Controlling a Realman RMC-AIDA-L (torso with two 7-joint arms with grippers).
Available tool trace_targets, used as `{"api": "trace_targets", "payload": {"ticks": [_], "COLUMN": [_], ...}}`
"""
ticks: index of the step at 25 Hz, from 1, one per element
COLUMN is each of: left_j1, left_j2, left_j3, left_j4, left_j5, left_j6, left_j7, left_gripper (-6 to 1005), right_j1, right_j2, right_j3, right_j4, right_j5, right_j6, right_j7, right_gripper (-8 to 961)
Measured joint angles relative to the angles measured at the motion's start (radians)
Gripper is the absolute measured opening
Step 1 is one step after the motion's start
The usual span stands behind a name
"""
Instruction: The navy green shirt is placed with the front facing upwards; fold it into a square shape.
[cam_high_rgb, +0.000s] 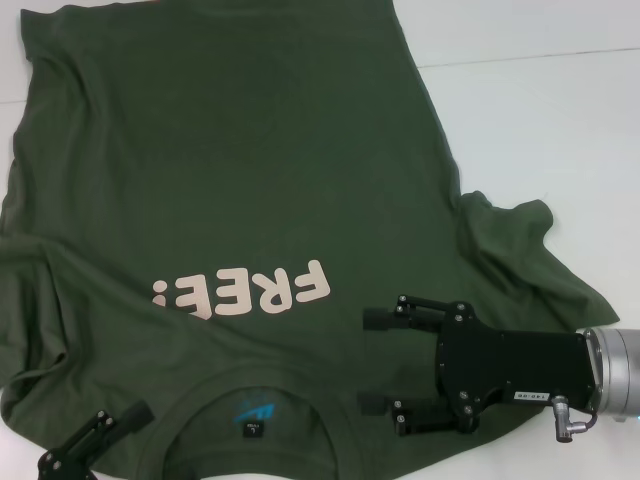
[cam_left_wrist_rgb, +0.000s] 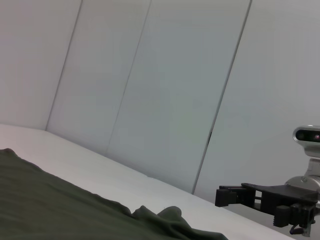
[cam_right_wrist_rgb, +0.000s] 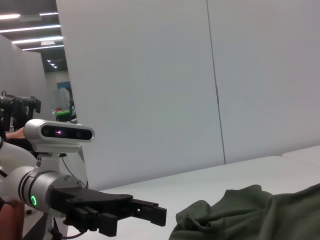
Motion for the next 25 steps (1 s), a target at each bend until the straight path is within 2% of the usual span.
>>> {"api": "trace_targets", "payload": {"ticks": [15, 19, 22, 25], "left_j1": [-0.008, -0.009, -0.022, -0.058], "left_j2": [0.000, 0.001, 0.004, 0.010], "left_j3": [-0.003, -0.038, -0.132, -0.194], "left_j4": [0.000, -0.004, -0.029, -0.097], "left_j5": [0.000, -0.008, -0.011, -0.009], "left_j6": [0.005, 0.032, 0.088, 0.080], "left_j7": [-0.006, -0.024, -0.132, -0.384], "left_gripper": [884, 884, 884, 881], "right_j1": [0.004, 0.004, 0.004, 0.003], "right_j2": [0.000, 0.000, 0.000, 0.000], "right_j3": [0.000, 0.000, 0.000, 0.000], "right_j4": [0.000, 0.000, 0.000, 0.000], "right_j5": [0.002, 0.003, 0.003, 0.003], "right_j6": [0.000, 0.000, 0.000, -0.002], "right_j7": [0.000, 0.000, 0.002, 0.003], "right_gripper": [884, 884, 884, 884]}}
